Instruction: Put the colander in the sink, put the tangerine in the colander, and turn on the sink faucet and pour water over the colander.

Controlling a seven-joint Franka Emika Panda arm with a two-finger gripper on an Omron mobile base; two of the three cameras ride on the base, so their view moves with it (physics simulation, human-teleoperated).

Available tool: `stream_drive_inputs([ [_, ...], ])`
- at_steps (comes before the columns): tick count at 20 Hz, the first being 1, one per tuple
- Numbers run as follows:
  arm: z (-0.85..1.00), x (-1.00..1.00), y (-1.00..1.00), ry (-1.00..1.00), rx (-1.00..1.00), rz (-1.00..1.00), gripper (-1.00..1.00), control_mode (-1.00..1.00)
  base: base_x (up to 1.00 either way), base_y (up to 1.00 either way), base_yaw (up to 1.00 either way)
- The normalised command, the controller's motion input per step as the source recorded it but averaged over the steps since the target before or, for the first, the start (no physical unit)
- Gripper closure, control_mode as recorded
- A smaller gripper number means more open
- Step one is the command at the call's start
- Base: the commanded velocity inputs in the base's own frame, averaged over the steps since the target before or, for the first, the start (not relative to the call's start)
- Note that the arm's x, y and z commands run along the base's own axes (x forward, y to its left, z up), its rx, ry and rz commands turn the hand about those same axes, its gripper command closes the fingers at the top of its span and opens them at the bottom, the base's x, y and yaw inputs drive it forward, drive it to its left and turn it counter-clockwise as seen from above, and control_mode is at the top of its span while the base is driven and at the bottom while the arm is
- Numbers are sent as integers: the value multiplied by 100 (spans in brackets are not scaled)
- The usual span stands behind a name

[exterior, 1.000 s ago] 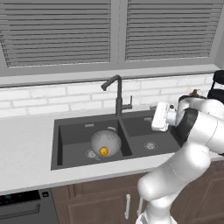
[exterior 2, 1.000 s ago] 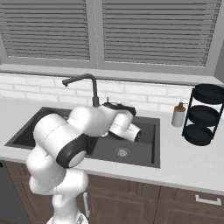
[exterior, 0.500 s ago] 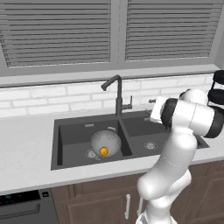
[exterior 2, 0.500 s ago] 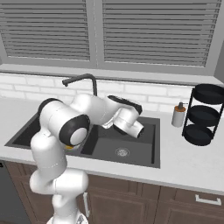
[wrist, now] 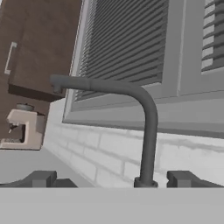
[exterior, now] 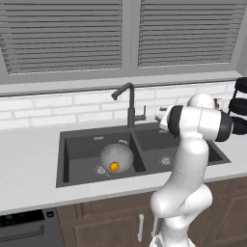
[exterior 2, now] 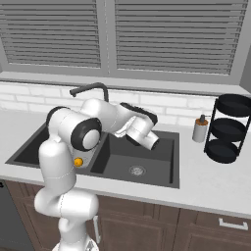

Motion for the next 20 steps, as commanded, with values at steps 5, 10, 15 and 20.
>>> stream_drive_inputs([
  [5, -24, 21, 1, 9, 0, -1, -100, -100, 0, 0, 0],
  [10, -24, 18, 3, 9, 0, -2, -100, -100, 0, 0, 0],
  [15, -5, 34, 13, 1, 0, -4, -100, -100, 0, 0, 0],
  [20, 0, 46, 18, 0, 0, -3, -100, -100, 0, 0, 0],
])
